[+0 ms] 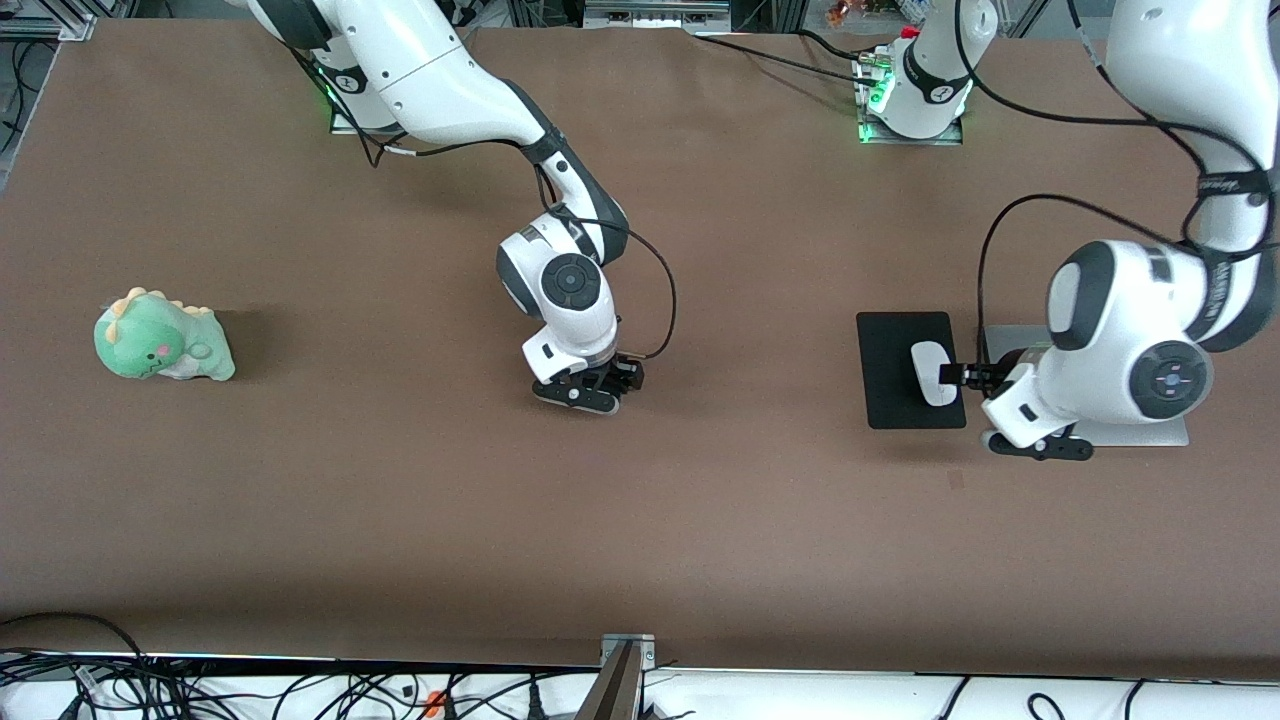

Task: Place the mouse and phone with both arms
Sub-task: 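Lower the mouse onto the pad while the right gripper grasps the phone, then raise the left gripper away while the right gripper carries the phone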

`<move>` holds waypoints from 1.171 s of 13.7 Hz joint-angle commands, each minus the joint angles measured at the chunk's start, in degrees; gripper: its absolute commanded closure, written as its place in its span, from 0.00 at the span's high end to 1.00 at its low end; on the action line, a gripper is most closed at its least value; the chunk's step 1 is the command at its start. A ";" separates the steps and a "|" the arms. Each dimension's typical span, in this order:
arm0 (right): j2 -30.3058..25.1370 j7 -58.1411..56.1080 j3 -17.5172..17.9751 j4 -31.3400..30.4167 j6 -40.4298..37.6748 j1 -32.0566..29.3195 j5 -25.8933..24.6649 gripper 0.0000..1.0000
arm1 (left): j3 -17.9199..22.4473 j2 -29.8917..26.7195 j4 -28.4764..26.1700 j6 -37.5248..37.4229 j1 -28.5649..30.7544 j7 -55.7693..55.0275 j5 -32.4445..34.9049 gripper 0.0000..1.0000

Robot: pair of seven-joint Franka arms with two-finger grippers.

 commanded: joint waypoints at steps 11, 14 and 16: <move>-9.95 -30.46 -0.62 -3.14 -15.97 -12.89 1.24 0.54 | 0.68 -11.19 13.38 -14.05 3.25 1.13 -1.97 1.00; -14.79 -45.93 -0.62 -11.04 -15.28 -21.50 1.24 0.55 | -0.02 -18.54 2.37 -5.82 3.52 0.51 -0.65 1.00; -16.73 -53.16 -0.62 -16.40 -11.60 -25.38 1.24 0.57 | -0.72 -29.08 -13.70 4.20 3.35 -0.80 -0.47 1.00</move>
